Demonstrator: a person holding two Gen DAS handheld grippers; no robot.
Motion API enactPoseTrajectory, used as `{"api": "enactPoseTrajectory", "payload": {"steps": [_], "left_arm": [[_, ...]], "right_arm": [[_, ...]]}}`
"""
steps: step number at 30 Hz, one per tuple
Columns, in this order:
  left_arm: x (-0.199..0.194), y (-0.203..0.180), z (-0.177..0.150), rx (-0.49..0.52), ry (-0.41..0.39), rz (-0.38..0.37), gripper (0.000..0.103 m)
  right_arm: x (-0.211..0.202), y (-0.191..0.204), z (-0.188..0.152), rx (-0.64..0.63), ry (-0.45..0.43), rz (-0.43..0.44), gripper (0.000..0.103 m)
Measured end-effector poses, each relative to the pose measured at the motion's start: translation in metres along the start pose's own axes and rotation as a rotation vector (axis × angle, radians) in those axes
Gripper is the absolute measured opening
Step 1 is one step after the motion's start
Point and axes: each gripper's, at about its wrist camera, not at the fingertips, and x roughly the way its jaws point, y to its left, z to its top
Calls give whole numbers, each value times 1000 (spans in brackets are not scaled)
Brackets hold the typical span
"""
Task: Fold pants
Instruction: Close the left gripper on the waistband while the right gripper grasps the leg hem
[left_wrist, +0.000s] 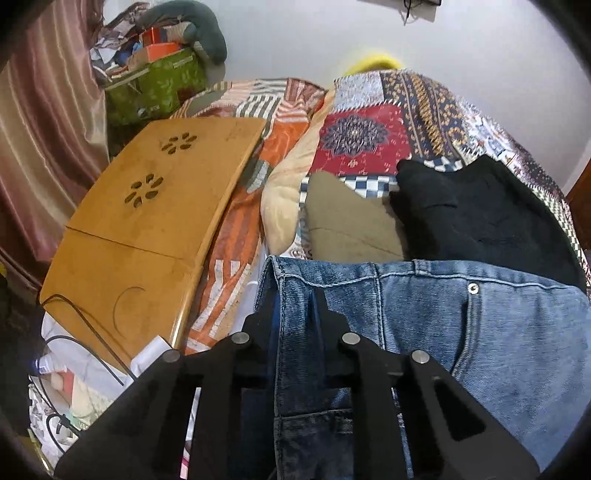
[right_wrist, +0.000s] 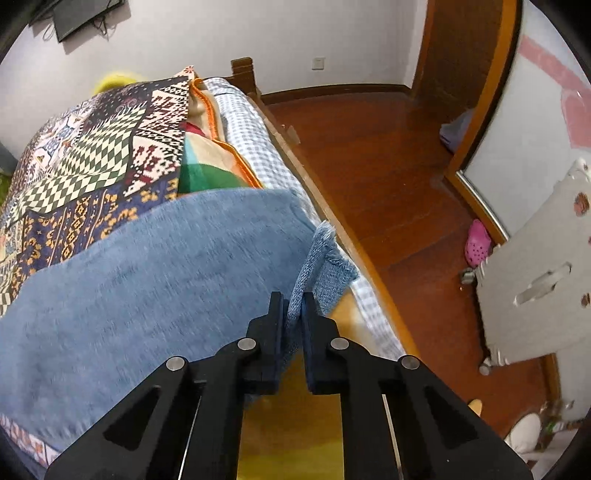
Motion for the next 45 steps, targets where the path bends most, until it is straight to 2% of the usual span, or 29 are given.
{"api": "enactPoseTrajectory", "payload": {"steps": [4,12,16,18,23,24,25,27,29,33,36,38,40,44,45], "left_arm": [[-8,2,1,-1,-11,-3,15],[-14,-7,9,42,-29,26,13],[-8,-7,17,32,-16,44,12],[-6,-7,20,34,-13,57,11],[-1,-8,25,36,-5,78,10],[-1,-9,26,37,-8,82,9],[-1,-10,26,38,-9,83,9],[0,-11,25,41,-9,83,9],[-1,-11,23,45,-9,83,9],[-3,-5,17,39,-8,65,9],[-3,-2,12,40,3,47,9],[-2,-3,9,48,11,37,9],[1,-6,6,56,19,34,9],[2,-10,1,65,16,35,9],[1,-10,0,63,14,31,9]], "right_arm": [[-4,-16,-13,47,21,28,8],[-23,-30,-27,83,-53,-25,7],[-6,-46,-36,121,38,-8,8],[-13,-41,-37,104,25,-11,8],[-45,-6,-14,-16,-40,50,10],[-51,7,-6,-50,-53,80,16],[-55,22,1,-86,-62,117,28],[-59,51,10,-161,-78,173,45],[-59,85,16,-253,-94,223,48],[-36,148,17,-428,-43,291,50],[-15,181,10,-542,10,294,51],[-6,195,-2,-615,25,286,57],[8,205,-5,-687,53,276,76],[19,205,-2,-697,95,314,78],[19,202,1,-682,108,330,70]]}}
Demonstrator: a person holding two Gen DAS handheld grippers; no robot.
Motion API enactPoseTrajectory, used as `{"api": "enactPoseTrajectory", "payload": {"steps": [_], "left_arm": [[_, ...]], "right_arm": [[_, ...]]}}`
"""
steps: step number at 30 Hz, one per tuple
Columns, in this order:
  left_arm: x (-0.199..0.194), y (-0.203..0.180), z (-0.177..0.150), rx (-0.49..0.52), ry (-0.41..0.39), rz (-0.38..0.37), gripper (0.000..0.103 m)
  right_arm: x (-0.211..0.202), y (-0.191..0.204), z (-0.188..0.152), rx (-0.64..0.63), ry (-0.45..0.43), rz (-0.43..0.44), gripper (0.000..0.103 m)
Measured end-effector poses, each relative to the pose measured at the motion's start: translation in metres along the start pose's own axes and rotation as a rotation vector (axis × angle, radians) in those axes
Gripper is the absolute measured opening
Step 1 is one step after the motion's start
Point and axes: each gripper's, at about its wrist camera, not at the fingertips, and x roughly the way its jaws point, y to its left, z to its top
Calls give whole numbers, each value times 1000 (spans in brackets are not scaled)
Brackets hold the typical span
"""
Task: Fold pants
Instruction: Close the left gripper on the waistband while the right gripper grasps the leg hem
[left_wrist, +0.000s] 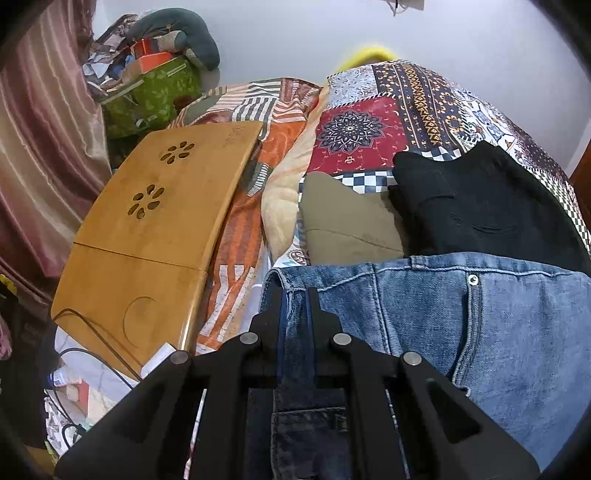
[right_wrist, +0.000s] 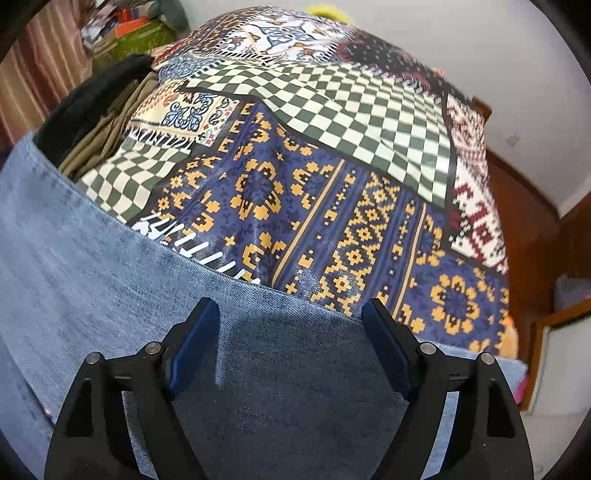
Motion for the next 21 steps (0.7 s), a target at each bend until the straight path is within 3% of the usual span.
{"api": "enactPoseTrajectory", "payload": {"steps": [4,5,9,17,21], "left_arm": [[-4,-2,1,-6,-6,-6,7],[-7,-2,1,-6,-9,-5,1],[-23,-6,6,0,-43,8,1],[-58,-15,32,33,-158,62,0],[-55,-23,49,44,-157,49,0]], "right_arm": [[-4,5,-10,11,-17,42,34],[-6,10,-14,8,-24,34,32],[-15,24,-24,-10,-69,-35,14],[-53,14,-19,40,-211,-74,9],[-54,10,-1,37,-254,-114,8]]}}
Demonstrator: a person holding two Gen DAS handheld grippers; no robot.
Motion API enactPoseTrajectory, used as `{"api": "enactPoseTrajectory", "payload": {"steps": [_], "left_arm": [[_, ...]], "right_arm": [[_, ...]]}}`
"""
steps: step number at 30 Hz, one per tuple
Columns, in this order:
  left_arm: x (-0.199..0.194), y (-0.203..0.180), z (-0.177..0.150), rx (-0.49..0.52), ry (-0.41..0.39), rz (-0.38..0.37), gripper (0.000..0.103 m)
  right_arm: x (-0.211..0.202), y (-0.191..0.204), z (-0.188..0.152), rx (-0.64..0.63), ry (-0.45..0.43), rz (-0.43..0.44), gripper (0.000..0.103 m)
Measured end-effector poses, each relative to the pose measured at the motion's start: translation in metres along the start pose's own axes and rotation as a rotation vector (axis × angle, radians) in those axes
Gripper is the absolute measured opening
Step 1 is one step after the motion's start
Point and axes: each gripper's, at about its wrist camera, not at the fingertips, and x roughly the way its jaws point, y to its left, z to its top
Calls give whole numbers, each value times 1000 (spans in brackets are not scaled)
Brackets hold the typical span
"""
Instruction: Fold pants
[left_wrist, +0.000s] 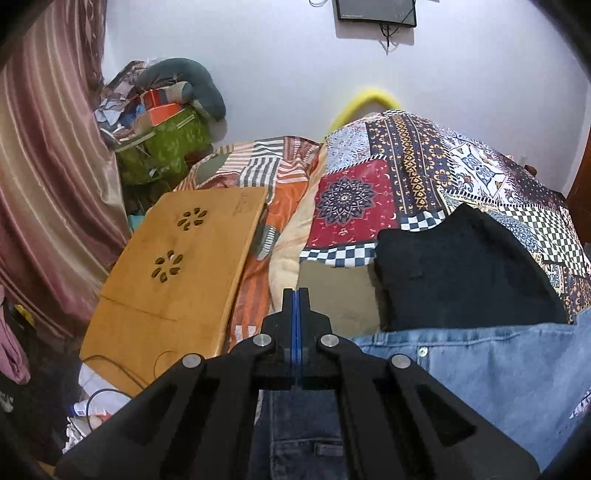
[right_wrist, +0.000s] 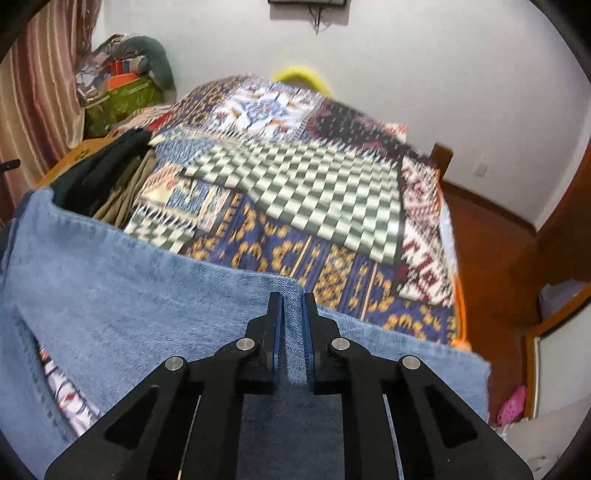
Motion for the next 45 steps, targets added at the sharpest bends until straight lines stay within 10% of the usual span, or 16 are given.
{"api": "enactPoseTrajectory", "payload": {"steps": [5,11,16,21,30,33,38,45], "left_arm": [[5,-24,-3,36,34,-106,0],[-4,-72,-18,113,77,-230,15],[-20,-103,-28,110,88,-308,32],[-32,-120,-40,131,84,-317,52],[-32,-107,-65,126,116,-317,53],[-30,-105,-72,130,122,-301,53],[-25,-107,-80,129,141,-316,53],[-43,-120,-75,164,97,-339,53]], "right_arm": [[37,-12,9,45,63,-80,3],[42,-21,1,90,143,23,4],[8,16,24,31,67,184,49],[-2,80,48,-95,8,311,51],[33,169,69,-278,71,469,63],[46,176,68,-285,114,504,63],[44,182,58,-299,137,537,23],[11,193,52,-392,2,378,8]]}}
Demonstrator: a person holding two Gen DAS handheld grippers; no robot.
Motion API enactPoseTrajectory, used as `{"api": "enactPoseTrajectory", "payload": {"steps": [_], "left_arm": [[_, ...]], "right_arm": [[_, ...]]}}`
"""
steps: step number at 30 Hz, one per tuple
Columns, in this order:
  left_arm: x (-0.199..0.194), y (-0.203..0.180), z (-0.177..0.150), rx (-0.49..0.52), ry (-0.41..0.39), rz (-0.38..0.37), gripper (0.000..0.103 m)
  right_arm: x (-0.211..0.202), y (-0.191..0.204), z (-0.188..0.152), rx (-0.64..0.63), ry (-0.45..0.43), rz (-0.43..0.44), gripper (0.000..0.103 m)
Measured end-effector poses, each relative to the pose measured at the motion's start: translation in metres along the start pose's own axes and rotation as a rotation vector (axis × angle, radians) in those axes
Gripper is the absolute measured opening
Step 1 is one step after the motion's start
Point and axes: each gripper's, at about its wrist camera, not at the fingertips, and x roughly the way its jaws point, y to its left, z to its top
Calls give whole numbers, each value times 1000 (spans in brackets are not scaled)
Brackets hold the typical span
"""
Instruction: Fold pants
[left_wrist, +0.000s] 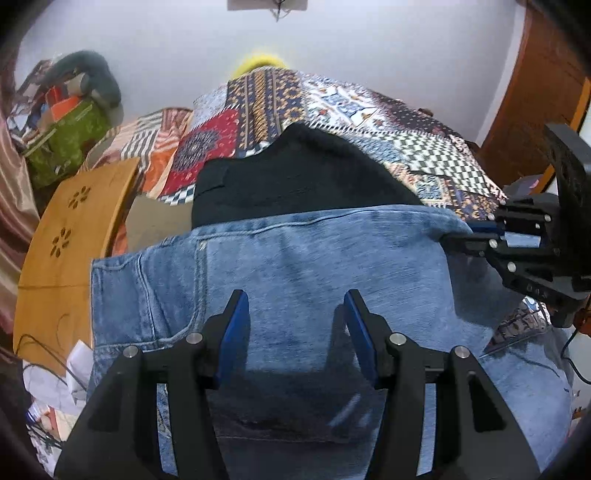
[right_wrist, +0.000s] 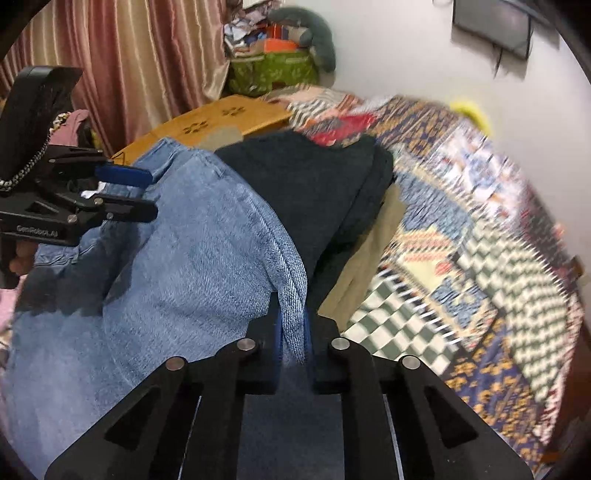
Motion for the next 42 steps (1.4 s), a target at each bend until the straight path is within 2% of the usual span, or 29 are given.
{"api": "enactPoseTrajectory", "payload": {"steps": [2,6,9,11,13,15,17,19,21,26,28,30,33,35,37,39,42], "left_arm": [[-4,-6,3,18,-17,-3,54],[-2,-20,11,42,-42,-1,61],[14,-25,16,38,-21,1,61],[28,-26,16,34,3,19,61],[46,-26,16,24,38,31,61],[57,-24,16,9,55,31,61],[59,-25,18,0,53,40,61],[53,-27,19,-3,45,37,61],[44,-34,22,-4,36,8,61],[24,-73,29,72,1,-9,61],[20,-93,32,110,-5,-20,61],[21,-115,34,150,2,-40,61],[34,-151,31,212,32,-65,61],[46,-167,27,240,60,-75,61],[59,-183,22,262,91,-81,61],[76,-197,17,283,125,-78,61],[92,-207,11,303,154,-55,61]], "right_arm": [[-8,-3,4,14,-32,-22,7],[-12,-13,15,45,-81,-71,7],[10,-24,19,101,-28,-57,10],[20,-33,17,152,10,-21,16],[11,-43,13,207,-3,-2,32],[-5,-50,8,227,-18,-18,37],[-33,-58,-3,239,-50,-77,39],[-62,-70,-20,263,-72,-147,52],[-96,-87,-45,318,-101,-209,57],[-174,-133,-132,534,-98,-357,58],[-199,-149,-170,620,-90,-416,63],[-226,-161,-214,699,-82,-498,64],[-250,-174,-266,822,-59,-566,65],[-255,-180,-292,888,-55,-587,65],[-252,-186,-314,960,-59,-568,65],[-244,-192,-326,1006,-60,-538,65],[-222,-195,-327,1015,-62,-502,65]]}}
